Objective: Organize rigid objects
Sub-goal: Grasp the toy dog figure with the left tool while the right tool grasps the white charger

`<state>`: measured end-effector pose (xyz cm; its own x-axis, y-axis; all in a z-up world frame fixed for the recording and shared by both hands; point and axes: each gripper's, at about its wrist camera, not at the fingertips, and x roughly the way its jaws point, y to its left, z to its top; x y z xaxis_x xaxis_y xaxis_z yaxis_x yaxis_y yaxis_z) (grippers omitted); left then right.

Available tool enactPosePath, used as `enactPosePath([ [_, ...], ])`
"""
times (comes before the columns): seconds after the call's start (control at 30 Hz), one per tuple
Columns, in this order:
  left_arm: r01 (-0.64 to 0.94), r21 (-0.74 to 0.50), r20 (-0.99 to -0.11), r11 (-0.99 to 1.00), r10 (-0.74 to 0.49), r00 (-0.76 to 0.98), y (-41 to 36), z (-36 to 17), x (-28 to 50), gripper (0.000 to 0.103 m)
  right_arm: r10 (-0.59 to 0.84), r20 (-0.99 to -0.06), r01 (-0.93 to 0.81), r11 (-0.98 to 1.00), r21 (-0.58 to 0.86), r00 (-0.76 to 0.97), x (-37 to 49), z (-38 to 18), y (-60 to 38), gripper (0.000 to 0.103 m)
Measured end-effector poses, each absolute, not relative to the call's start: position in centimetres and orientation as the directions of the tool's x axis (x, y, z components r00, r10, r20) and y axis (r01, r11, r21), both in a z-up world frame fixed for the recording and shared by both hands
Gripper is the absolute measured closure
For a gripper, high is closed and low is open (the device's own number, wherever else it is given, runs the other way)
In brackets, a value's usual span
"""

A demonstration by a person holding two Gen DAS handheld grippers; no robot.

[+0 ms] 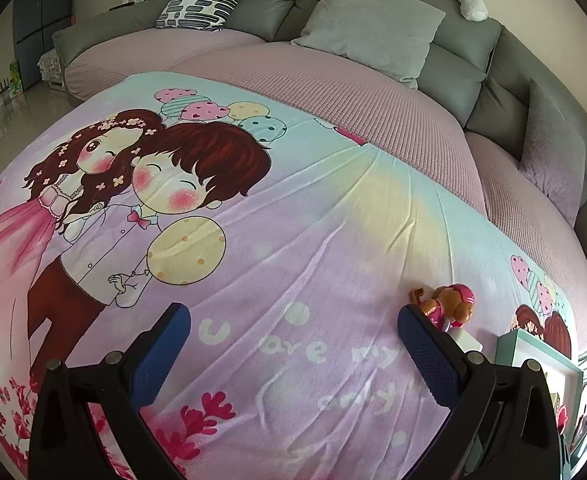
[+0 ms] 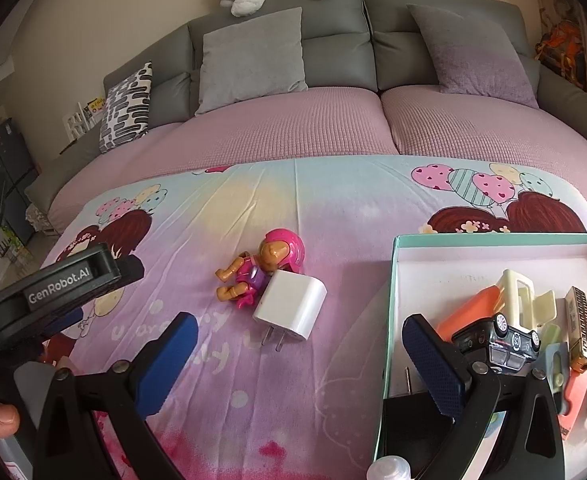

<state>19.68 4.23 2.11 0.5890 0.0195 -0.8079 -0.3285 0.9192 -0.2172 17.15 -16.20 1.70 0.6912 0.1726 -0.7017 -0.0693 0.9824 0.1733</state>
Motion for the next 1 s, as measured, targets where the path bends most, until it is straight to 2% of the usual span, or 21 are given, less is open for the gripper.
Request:
enactPosePath([
  [0.47, -0.278, -0.194, -0.824, 0.941, -0.002, 0.567, 3.5, 0.6, 23.6, 0.000, 0.159, -0.694, -0.046, 0.983, 0.178, 0.702, 19.1, 0.5, -15.9, 0.000],
  [0.67, -0.229, -0.163, -0.827, 0.960, -0.007, 0.563, 3.5, -0.5, 23.7, 0.000, 0.113, -0.700, -0.040, 0.992, 0.120, 0.705, 19.4, 0.0, -15.3, 0.000],
  [0.77, -0.203, -0.168, -0.831, 0.965, -0.028, 0.555, 3.6, -1.2, 23.8, 0.000, 0.099, -0.704, -0.026, 0.993, 0.113, 0.703, 19.6, -0.5, -15.3, 0.005],
  [0.9, -0.177, -0.168, -0.836, 0.970, -0.045, 0.547, 3.2, -1.5, 23.8, 0.000, 0.073, -0.704, -0.021, 0.996, 0.083, 0.707, 19.6, -0.5, -15.2, 0.007],
  [1.0, -0.149, -0.167, -0.831, 0.975, -0.058, 0.554, 2.6, -1.4, 23.9, 0.000, 0.080, -0.689, -0.035, 0.996, 0.078, 0.721, 19.4, -0.2, -14.8, 0.015],
])
